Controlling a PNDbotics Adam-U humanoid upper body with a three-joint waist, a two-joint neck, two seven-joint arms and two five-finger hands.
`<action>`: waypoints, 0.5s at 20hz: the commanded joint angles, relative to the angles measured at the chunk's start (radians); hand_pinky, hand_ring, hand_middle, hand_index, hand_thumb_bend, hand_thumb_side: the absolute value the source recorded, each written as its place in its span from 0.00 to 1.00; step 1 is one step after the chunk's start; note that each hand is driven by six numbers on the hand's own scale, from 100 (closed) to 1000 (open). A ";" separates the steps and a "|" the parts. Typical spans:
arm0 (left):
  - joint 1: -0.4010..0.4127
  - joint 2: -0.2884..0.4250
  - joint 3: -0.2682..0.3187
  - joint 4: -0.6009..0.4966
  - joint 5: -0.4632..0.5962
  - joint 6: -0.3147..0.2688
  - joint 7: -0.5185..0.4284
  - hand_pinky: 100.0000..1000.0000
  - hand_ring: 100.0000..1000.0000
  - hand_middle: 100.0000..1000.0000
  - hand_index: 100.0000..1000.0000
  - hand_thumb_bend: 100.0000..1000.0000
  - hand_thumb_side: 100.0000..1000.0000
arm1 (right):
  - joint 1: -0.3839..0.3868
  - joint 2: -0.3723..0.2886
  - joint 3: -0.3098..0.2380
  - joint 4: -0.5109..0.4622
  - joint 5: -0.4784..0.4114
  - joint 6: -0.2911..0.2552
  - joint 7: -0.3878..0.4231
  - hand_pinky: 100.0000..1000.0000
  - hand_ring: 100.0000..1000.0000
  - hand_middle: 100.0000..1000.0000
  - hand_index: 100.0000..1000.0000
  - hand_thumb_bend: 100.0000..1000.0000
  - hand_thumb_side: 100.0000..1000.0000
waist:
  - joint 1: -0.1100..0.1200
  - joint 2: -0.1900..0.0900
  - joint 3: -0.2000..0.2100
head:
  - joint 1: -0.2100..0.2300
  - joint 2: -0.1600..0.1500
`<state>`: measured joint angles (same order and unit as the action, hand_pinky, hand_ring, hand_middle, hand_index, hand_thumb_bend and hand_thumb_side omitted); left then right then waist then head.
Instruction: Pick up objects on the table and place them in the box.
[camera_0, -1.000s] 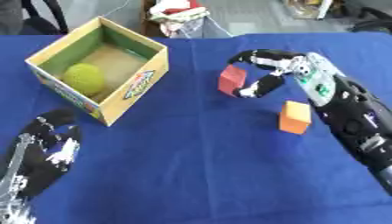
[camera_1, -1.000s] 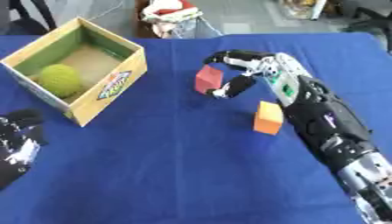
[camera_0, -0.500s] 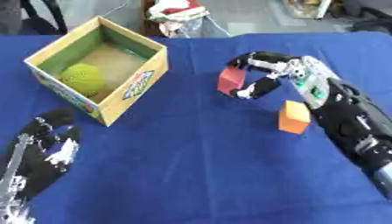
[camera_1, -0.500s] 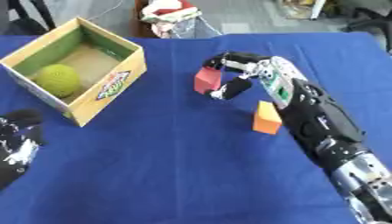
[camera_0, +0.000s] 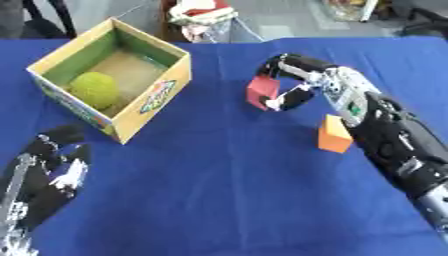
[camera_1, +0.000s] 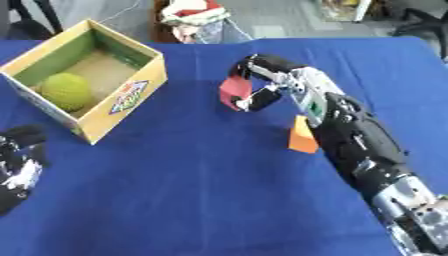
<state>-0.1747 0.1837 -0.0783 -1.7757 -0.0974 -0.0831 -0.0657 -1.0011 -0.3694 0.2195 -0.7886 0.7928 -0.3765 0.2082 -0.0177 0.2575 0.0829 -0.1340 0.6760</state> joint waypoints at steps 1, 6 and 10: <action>-0.007 0.014 0.001 -0.011 0.002 -0.002 -0.001 0.50 0.77 0.72 0.78 0.12 0.28 | -0.014 -0.005 -0.011 -0.012 0.005 0.000 -0.073 0.69 0.67 0.50 0.72 0.03 0.13 | 0.002 -0.016 0.002 | -0.005 -0.005; -0.007 0.014 0.000 -0.010 0.003 -0.002 -0.001 0.50 0.77 0.72 0.78 0.12 0.28 | -0.023 0.002 -0.004 -0.034 -0.013 0.005 -0.156 0.68 0.66 0.48 0.69 0.00 0.06 | 0.001 -0.018 0.002 | -0.006 -0.004; -0.007 0.015 -0.001 -0.010 0.003 -0.002 -0.002 0.50 0.77 0.72 0.78 0.12 0.28 | -0.052 0.007 0.011 -0.090 -0.054 0.001 -0.149 0.68 0.66 0.48 0.69 0.00 0.05 | 0.000 -0.020 0.002 | -0.009 -0.004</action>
<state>-0.1747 0.1837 -0.0785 -1.7757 -0.0973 -0.0829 -0.0660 -1.0255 -0.3537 0.2295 -0.8414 0.7549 -0.3740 0.0615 -0.0184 0.2576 0.0843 -0.1401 0.6760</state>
